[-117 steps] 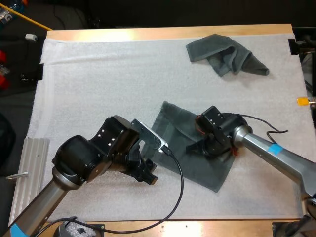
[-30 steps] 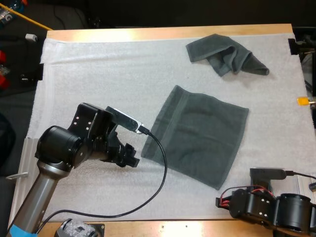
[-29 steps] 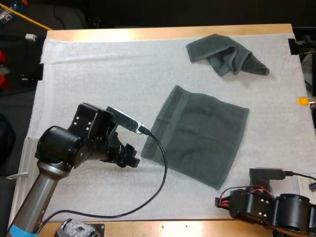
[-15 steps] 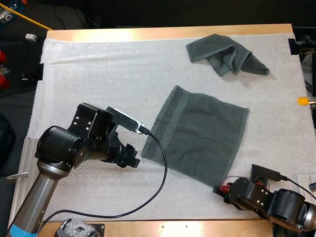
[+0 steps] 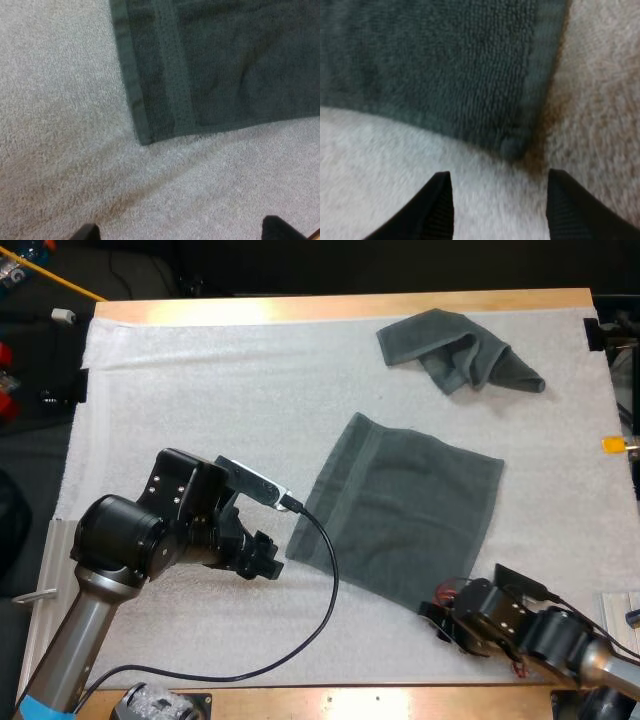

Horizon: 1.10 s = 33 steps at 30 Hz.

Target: Pick towel from pile, fold and stack

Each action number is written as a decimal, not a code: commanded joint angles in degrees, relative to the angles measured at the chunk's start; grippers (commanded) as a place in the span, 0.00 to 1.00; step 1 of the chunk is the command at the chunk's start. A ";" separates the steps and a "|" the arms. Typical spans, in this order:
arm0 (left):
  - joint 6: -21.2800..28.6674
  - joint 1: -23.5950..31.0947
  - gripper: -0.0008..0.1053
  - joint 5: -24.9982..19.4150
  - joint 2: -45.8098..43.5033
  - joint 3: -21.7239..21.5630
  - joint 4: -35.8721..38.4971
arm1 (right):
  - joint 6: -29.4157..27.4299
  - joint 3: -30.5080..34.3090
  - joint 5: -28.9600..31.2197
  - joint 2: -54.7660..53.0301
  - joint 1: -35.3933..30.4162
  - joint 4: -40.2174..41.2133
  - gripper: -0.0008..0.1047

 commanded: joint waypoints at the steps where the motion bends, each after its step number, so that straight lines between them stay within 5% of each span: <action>1: -0.07 0.09 0.58 0.33 -0.27 -0.05 0.36 | 0.16 0.03 -0.56 1.50 -0.20 -1.69 0.41; 15: 0.15 0.09 0.58 0.33 -0.27 -0.05 0.36 | 2.99 0.03 1.61 11.89 -0.20 -8.85 0.40; 25: 0.15 0.09 0.58 0.33 -0.27 -0.05 -0.16 | 2.99 0.03 2.89 11.95 -0.03 -8.86 0.04; 33: -0.37 0.09 0.58 0.72 0.39 0.16 -5.46 | -1.08 -0.12 2.89 10.25 -0.05 -5.96 0.01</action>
